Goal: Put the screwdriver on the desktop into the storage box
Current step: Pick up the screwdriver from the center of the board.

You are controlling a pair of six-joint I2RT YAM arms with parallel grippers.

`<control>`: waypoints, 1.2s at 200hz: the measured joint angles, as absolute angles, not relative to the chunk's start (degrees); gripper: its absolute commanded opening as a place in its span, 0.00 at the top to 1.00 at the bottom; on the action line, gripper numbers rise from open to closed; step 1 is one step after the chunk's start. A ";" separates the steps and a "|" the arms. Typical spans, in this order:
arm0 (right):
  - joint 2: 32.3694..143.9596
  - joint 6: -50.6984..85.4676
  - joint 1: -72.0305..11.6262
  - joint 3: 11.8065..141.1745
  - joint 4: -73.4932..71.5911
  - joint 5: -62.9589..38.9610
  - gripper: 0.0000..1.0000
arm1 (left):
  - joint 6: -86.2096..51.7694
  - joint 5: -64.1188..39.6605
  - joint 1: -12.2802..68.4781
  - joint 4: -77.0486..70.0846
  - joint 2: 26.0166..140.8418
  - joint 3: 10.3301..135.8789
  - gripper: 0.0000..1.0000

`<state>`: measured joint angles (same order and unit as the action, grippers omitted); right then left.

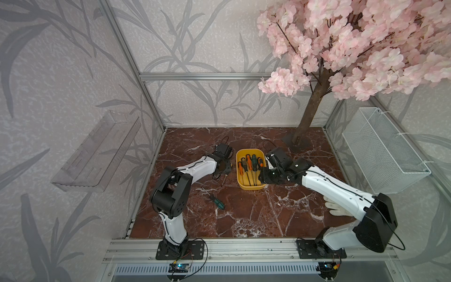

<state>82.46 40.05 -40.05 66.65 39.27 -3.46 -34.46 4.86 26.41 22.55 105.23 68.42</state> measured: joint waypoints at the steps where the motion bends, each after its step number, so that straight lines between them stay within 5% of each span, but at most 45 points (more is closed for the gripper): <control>1: 82.46 40.05 -40.05 66.65 39.27 -3.46 0.52 | -34.44 4.84 26.39 22.52 105.32 68.47 0.42; 132: 81.49 40.51 -40.05 64.64 39.18 -2.59 0.52 | -31.57 0.71 26.20 21.76 111.35 72.93 0.44; 240: 80.27 40.71 -40.03 63.68 39.09 -2.37 0.52 | -31.48 0.95 27.18 21.37 113.49 74.04 0.58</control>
